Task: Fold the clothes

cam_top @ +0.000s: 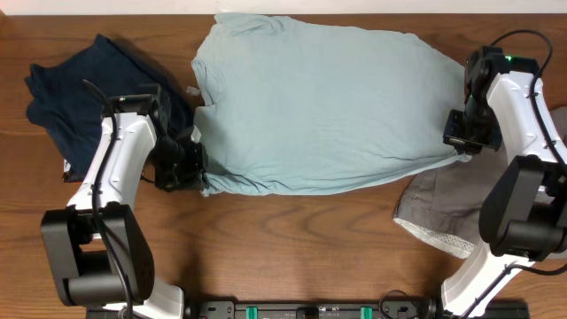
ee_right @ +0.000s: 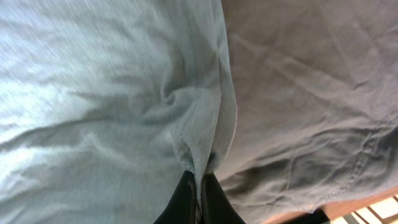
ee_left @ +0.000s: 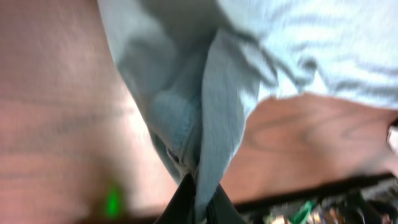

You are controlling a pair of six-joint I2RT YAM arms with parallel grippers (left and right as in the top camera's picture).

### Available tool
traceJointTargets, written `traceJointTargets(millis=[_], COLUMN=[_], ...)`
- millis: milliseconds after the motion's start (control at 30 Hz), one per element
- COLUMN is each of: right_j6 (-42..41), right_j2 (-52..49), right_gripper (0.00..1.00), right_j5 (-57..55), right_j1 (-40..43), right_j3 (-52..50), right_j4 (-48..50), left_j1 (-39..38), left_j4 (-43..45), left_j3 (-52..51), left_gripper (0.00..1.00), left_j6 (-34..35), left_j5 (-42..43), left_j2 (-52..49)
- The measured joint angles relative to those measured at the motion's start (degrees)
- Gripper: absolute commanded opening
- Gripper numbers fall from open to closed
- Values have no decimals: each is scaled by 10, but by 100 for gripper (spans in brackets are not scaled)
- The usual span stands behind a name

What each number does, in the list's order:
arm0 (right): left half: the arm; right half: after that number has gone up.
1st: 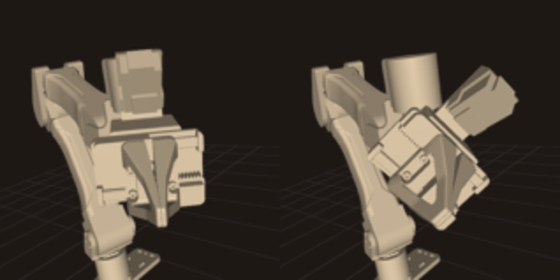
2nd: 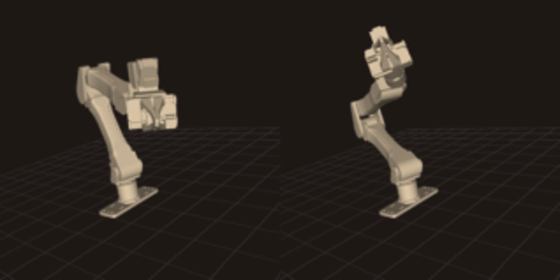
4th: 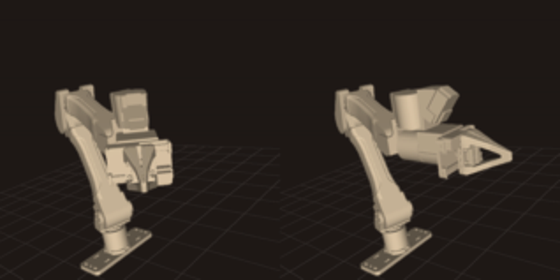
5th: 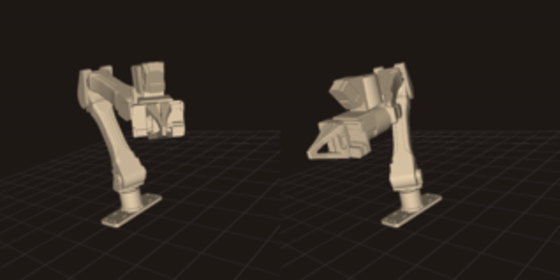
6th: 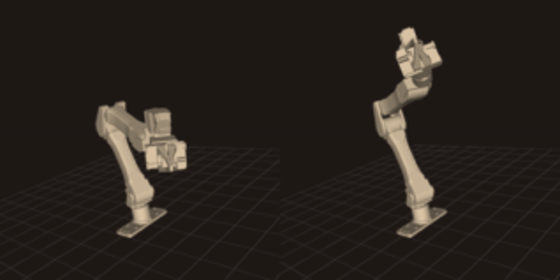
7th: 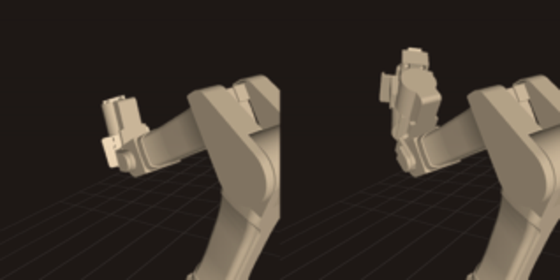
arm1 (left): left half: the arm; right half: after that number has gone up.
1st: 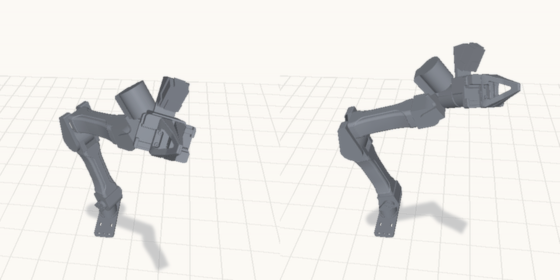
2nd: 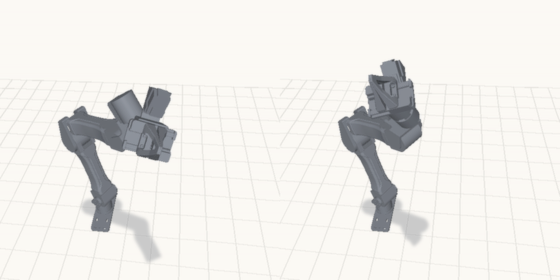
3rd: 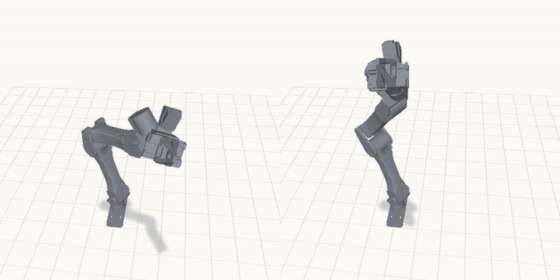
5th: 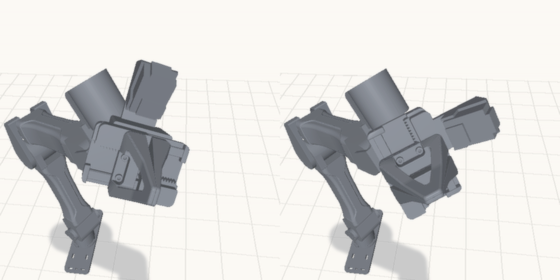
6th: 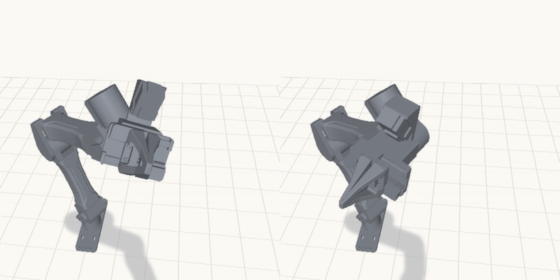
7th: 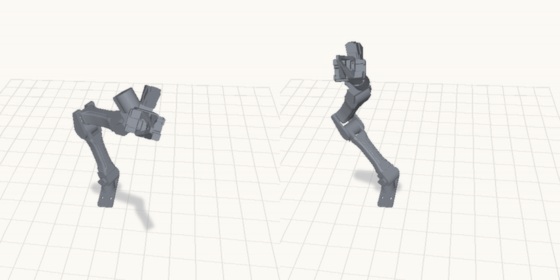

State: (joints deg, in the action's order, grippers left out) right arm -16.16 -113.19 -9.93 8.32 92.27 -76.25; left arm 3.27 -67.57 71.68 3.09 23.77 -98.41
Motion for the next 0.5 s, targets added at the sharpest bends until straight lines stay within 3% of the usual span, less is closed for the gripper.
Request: traceJointTargets(millis=[133,233,300,367,500], right_j6=[0,-4,-7,-3,7], right_j2=[0,0,0,0,0], right_gripper=[2,24,58,67,69], right_j5=[0,0,3,7,10], right_j1=[0,0,0,0,1], right_j3=[0,0,0,-1,-1], right_j4=[-2,10,27,59,77], left_j1=[0,0,0,0,0], left_j4=[19,28,37,44,62], left_j3=[0,0,0,0,0], left_gripper=[6,6,6,6,6], left_j6=[11,14,15,16,16], left_j5=[-2,-2,-2,-2,-2], left_j2=[0,0,0,0,0])
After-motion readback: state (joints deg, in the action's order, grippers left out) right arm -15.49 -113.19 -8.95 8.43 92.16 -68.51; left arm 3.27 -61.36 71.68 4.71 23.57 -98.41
